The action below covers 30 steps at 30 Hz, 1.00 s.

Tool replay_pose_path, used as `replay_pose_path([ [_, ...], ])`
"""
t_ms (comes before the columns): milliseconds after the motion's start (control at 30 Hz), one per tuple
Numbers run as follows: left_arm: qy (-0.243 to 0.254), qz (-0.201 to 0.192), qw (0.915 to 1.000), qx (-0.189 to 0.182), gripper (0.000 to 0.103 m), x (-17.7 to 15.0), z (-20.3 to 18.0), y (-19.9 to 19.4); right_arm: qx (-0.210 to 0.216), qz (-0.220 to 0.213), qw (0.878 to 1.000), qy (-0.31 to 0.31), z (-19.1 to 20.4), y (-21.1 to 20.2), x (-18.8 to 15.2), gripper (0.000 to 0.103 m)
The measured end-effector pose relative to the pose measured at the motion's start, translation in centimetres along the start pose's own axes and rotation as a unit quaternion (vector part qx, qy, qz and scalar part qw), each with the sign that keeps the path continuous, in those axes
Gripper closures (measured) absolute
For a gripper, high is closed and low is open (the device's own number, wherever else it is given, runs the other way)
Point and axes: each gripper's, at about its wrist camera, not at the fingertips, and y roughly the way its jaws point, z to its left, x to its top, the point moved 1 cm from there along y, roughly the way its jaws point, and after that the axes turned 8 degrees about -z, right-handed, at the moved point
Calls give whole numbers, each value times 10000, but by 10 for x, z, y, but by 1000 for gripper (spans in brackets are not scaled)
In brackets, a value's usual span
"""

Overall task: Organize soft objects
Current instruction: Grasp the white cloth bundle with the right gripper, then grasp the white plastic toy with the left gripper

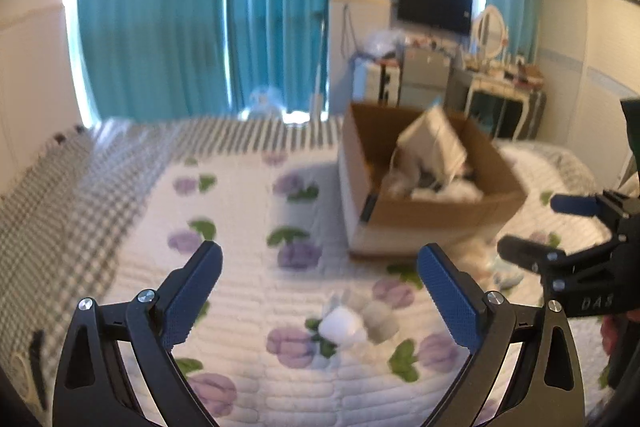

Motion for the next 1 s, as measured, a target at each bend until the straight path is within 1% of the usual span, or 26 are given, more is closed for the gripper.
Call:
replay_pose_path([
  [100, 7, 327, 9994, 64, 4, -26, 4, 21, -77, 228, 9997, -57, 0, 32, -14, 1],
  [167, 10, 569, 9983, 110, 4, -38, 6, 33, -107, 414, 9991, -67, -1, 52, -27, 8],
  [233, -37, 801, 9966, 181, 4, -48, 8, 41, -66, 564, 9984, -39, -2, 69, -39, 20],
  [267, -66, 883, 9959, 190, 5, -53, 8, 43, -50, 638, 9979, -20, -3, 76, -44, 22],
  [333, -70, 961, 9952, 192, 5, -59, 7, 47, -68, 675, 9977, -40, -4, 85, -50, 34],
  [367, -28, 990, 9949, 205, 5, -60, 6, 48, -100, 687, 9975, -89, -4, 88, -51, 38],
  [400, 40, 1005, 9947, 221, 5, -62, 3, 49, -136, 696, 9974, -147, -3, 90, -53, 46],
  [433, 108, 1025, 9944, 238, 5, -64, 1, 51, -173, 697, 9972, -196, -3, 91, -54, 60],
  [500, 222, 1075, 9936, 261, 5, -69, -2, 51, -184, 686, 9973, -196, -4, 90, -55, 75],
  [533, 242, 1102, 9933, 255, 6, -71, -3, 51, -157, 645, 9977, -156, -5, 87, -55, 78],
  [567, 254, 1114, 9931, 251, 11, -72, -3, 51, -127, 597, 9981, -115, -7, 83, -55, 79],
  [600, 264, 1110, 9931, 263, 20, -73, -3, 51, -94, 533, 9985, -61, -8, 78, -55, 81],
  [633, 264, 1120, 9930, 255, 25, -73, -2, 52, -70, 501, 9987, -27, -10, 75, -55, 81],
  [667, 253, 1190, 9924, 200, 27, -76, -2, 54, -29, 460, 9989, 30, -11, 70, -55, 81],
  [700, 240, 1246, 9918, 145, 30, -76, -2, 56, 1, 437, 9990, 67, -12, 68, -55, 82],
  [733, 232, 1304, 9912, 72, 37, -78, -2, 58, 40, 411, 9991, 109, -13, 65, -56, 82],
  [800, 258, 1370, 9902, -34, 45, -80, -4, 62, 77, 380, 9992, 131, -15, 60, -56, 82],
  [867, 249, 1437, 9891, -182, 49, -83, -7, 64, 105, 360, 9992, 139, -15, 57, -57, 81],
  [900, 269, 1446, 9889, -202, 61, -83, -8, 65, 117, 348, 9992, 153, -15, 56, -57, 81],
  [933, 288, 1452, 9887, -234, 78, -84, -9, 66, 138, 342, 9992, 172, -16, 54, -57, 81],
  [1000, 275, 1494, 9876, -401, 82, -85, -11, 67, 165, 322, 9992, 178, -15, 51, -56, 81],
])
